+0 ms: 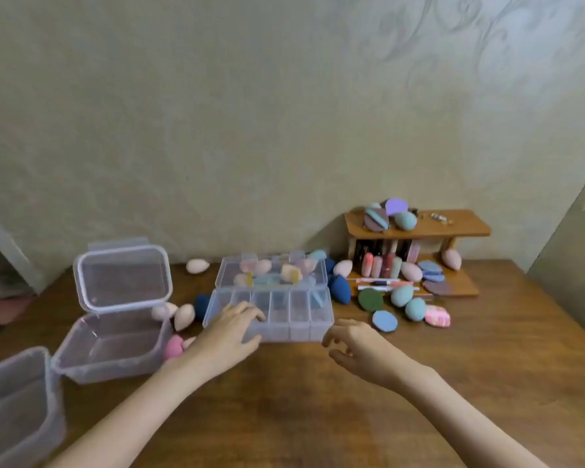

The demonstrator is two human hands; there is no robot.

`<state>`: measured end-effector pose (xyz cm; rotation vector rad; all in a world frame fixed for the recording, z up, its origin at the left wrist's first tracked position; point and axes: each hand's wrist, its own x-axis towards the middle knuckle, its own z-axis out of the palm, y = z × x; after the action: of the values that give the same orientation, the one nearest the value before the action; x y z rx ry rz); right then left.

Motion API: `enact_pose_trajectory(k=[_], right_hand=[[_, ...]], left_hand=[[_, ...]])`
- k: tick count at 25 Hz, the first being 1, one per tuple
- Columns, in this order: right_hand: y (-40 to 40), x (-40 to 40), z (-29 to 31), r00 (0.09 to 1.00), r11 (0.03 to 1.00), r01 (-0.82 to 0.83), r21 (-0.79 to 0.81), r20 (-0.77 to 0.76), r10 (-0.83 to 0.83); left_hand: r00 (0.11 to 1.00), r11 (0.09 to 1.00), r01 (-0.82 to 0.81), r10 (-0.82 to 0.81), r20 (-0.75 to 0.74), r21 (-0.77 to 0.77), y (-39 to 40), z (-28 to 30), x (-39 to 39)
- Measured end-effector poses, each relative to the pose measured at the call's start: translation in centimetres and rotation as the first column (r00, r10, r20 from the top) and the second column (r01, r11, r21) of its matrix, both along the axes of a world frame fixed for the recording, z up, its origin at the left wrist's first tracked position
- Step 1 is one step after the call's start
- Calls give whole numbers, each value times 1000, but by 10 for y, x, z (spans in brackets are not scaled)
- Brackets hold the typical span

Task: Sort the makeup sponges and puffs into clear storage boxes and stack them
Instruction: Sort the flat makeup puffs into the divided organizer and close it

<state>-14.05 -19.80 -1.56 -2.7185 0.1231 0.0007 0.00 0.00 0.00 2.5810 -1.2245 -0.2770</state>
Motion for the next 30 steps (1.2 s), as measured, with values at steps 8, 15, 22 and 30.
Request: enact_pose_trajectory(k=[8, 15, 22, 30], right_hand=[[18, 38, -88, 968, 961, 68, -267, 251, 2], [23, -16, -81, 964, 979, 168, -114, 225, -139], [4, -55, -67, 881, 928, 351, 127, 289, -373], [-27, -26, -69, 888, 882, 455, -124, -14, -460]], left_hand=[[902, 975, -216, 181, 392, 48, 8, -94, 2], [918, 979, -183, 138, 373, 90, 6, -88, -65], [934, 966, -205, 146, 325, 156, 5, -77, -102], [953, 991, -130, 115, 280, 34, 7, -65, -88]])
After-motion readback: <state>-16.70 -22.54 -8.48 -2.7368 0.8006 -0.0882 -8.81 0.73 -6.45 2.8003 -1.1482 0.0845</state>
